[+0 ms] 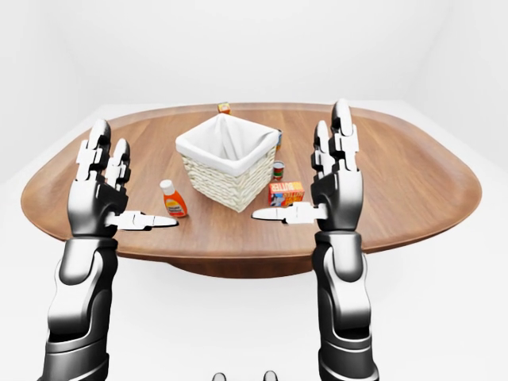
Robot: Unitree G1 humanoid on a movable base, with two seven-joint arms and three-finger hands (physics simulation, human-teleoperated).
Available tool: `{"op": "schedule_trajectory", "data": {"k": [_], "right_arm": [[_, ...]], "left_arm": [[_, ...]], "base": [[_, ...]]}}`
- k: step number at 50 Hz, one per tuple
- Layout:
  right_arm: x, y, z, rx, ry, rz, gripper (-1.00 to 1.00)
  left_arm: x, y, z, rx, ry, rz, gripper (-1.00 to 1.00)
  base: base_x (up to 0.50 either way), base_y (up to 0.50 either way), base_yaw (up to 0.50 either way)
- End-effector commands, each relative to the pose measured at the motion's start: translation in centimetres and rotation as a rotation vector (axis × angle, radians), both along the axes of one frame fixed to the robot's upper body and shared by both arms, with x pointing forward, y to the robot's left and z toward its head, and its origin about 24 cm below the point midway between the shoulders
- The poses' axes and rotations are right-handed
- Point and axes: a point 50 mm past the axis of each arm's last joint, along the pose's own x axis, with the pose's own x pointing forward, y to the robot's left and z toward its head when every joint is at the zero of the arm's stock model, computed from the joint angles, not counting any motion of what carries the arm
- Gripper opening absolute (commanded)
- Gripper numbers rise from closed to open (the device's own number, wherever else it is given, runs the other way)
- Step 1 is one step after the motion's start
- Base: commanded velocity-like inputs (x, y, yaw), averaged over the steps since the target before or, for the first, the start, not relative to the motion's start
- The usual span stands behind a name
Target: Pick up the butter and put it in the basket.
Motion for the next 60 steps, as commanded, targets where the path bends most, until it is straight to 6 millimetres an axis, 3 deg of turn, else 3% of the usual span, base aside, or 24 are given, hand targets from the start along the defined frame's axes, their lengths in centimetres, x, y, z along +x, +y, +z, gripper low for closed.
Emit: {"op": "schedule_trajectory", "data": {"k": [1,60], "right_arm": [[-0.27,-0.19,0.21,0.01,-0.012,0.008,1.0],[-0.35,0.21,0.03,0.008,-0.006,0.013,1.0]], "left_arm": [[-0.09,-0.2,0.2,-0.003,-0.01,-0.008,1.0],[-0.03,-0.12,-0.52,-0.023,0.019,-0.001,1.0]], "base": [[0.34,0.09,0.0],[0.32,0.08,0.0]]}}
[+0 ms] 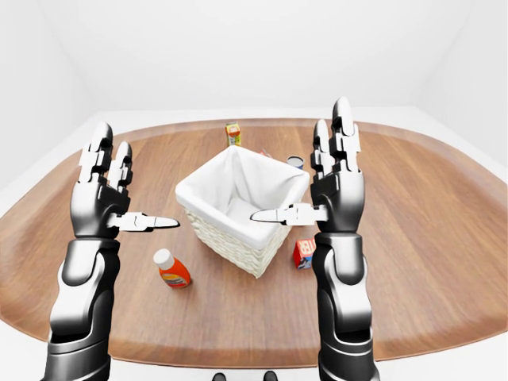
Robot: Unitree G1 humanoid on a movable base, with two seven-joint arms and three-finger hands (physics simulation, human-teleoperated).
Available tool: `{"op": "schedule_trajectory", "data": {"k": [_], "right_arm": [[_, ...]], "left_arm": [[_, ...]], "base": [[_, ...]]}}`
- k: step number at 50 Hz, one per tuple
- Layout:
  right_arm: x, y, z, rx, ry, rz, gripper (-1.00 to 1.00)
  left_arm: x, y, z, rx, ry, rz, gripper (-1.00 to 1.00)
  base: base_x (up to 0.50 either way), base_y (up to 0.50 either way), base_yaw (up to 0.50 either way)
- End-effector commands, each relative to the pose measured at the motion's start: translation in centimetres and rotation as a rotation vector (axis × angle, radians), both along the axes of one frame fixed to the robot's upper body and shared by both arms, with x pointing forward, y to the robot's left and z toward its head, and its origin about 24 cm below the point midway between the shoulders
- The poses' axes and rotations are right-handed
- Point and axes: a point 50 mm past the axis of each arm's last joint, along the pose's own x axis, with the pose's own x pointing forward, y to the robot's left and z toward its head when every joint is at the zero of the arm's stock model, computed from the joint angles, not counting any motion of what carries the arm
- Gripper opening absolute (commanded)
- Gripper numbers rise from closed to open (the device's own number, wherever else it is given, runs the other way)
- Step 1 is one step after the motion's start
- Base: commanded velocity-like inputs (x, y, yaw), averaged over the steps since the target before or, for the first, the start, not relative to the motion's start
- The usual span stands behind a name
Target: Pick up the butter and put it in the basket.
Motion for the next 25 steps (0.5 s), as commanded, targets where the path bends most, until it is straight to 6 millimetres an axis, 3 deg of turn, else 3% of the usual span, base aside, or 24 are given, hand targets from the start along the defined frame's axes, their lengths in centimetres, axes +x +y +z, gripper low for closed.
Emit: {"op": "schedule_trajectory", "data": {"k": [1,17,25], "right_arm": [[0.1,0.1,-0.3,-0.012,0.013,-0.006,1.0],[0.4,0.0,-0.8,-0.059,0.038,-0.013,1.0],[2.4,-1.1,-4.2,-0.371,0.213,-0.019,1.0]], "left_arm": [[0.0,0.0,-0.2,-0.005,0.008,0.004,1.0],[0.0,0.1,-0.3,-0.007,0.012,0.003,1.0],[-0.1,0.1,-0.3,-0.008,0.012,0.005,1.0]], "base": [[0.08,0.0,0.0],[0.01,0.0,0.0],[0.0,0.0,0.0]]}}
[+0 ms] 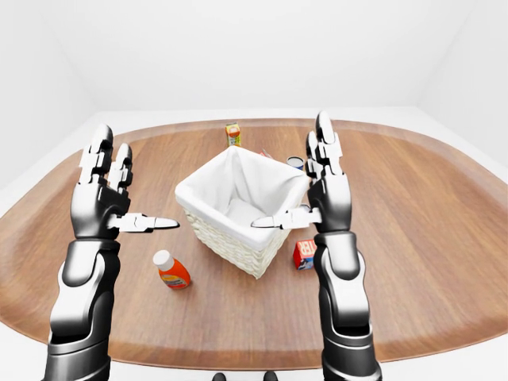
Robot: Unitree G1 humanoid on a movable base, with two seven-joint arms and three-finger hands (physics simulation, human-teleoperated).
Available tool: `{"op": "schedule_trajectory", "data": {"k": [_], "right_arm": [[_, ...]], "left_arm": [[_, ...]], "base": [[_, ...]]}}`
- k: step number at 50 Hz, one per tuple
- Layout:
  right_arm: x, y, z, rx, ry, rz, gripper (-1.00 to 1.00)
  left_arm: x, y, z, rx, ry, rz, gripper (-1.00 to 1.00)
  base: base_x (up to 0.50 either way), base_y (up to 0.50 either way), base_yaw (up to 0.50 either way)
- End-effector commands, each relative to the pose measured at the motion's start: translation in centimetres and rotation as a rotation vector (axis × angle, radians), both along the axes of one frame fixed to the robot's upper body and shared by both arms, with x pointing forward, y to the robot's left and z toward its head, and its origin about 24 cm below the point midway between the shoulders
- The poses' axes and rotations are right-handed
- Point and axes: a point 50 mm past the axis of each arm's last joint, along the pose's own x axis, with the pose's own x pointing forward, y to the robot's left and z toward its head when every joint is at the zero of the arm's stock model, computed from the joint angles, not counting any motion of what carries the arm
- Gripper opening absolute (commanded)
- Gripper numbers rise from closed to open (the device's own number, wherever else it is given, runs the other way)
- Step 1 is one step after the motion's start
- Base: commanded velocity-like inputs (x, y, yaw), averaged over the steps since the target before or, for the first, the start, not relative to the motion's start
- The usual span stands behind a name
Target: Pick up the butter and put it in the basket.
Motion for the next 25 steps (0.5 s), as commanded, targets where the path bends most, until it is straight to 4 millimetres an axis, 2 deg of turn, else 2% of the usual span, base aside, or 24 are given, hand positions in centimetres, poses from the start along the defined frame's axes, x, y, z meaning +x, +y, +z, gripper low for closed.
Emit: {"op": "schedule_trajectory", "data": {"k": [1,4,12,19,25], "right_arm": [[1.7,-1.1,-3.0,-0.264,0.163,-0.01,1.0],[2.1,-1.8,-3.4,-0.401,0.096,-0.016,1.0],[3.7,-4.0,-5.6,-0.517,0.242,-0.063,1.0],[4.2,-5.3,-6.4,-0.572,0.309,-0.079,1.0],[4.6,-7.0,-8.4,-0.666,0.436,-0.092,1.0]], "left_arm": [[-0.1,0.1,-0.1,-0.002,0.001,0.003,1.0],[-0.3,0.0,-0.1,-0.004,0.002,0.006,1.0],[-0.3,0.1,-0.2,-0.008,0.004,0.008,1.0],[-0.4,0.3,-0.3,-0.014,0.009,0.015,1.0],[-0.4,0.4,-0.3,-0.016,0.007,0.016,1.0]], "base": [[0.0,0.0,0.0],[0.0,0.0,0.0],[0.0,0.0,0.0],[0.0,0.0,0.0],[0.0,0.0,0.0]]}}
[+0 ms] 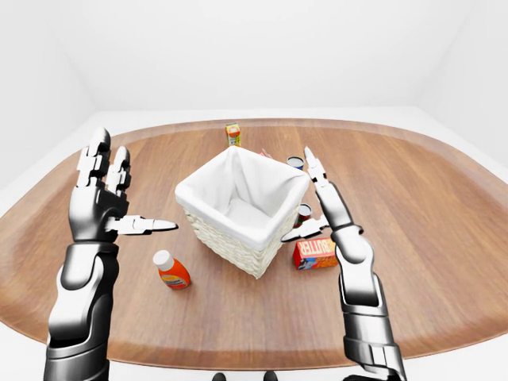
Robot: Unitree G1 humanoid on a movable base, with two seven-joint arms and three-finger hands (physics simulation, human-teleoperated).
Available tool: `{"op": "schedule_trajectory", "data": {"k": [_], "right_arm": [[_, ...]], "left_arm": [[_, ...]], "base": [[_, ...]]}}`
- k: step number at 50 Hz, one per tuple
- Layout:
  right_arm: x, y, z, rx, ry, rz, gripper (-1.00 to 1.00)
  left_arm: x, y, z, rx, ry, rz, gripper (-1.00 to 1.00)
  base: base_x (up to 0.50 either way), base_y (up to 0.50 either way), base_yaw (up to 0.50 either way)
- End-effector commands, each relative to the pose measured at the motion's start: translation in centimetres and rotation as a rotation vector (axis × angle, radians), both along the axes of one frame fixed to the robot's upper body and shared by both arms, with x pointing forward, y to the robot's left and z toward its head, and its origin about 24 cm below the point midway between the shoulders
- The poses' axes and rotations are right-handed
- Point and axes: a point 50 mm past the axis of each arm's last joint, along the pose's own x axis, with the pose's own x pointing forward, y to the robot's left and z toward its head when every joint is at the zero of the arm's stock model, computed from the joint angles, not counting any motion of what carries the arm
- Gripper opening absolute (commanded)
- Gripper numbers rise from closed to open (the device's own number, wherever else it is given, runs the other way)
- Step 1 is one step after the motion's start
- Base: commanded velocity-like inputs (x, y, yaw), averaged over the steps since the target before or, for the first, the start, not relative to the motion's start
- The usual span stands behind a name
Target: Pick up the butter and put it in the basket.
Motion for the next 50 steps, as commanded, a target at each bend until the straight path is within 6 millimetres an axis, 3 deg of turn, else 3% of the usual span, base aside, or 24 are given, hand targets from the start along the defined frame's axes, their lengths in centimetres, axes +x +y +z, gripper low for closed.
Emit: {"op": "schedule_trajectory", "data": {"k": [1,7,24,35,50], "right_arm": [[0.8,-2.9,-3.2,-0.153,0.202,-0.058,1.0],[1.2,-3.7,-5.0,-0.209,0.289,-0.096,1.0],[2.0,-6.0,-6.8,-0.357,0.403,-0.196,1.0],[3.5,-5.8,-8.9,-0.547,0.498,-0.239,1.0],[4.4,-5.2,-10.3,-0.789,0.512,-0.266,1.0]], "left_arm": [[0.0,0.1,0.0,-0.005,-0.001,0.004,1.0],[0.0,0.2,0.1,-0.003,-0.005,0.003,1.0],[0.1,0.1,0.2,-0.004,-0.007,0.0,1.0],[0.0,0.0,0.0,-0.005,0.002,0.001,1.0],[0.0,0.1,-0.3,-0.009,0.013,0.004,1.0]], "base": [[0.0,0.0,0.0],[0.0,0.0,0.0],[0.0,0.0,0.0],[0.0,0.0,0.0],[0.0,0.0,0.0]]}}
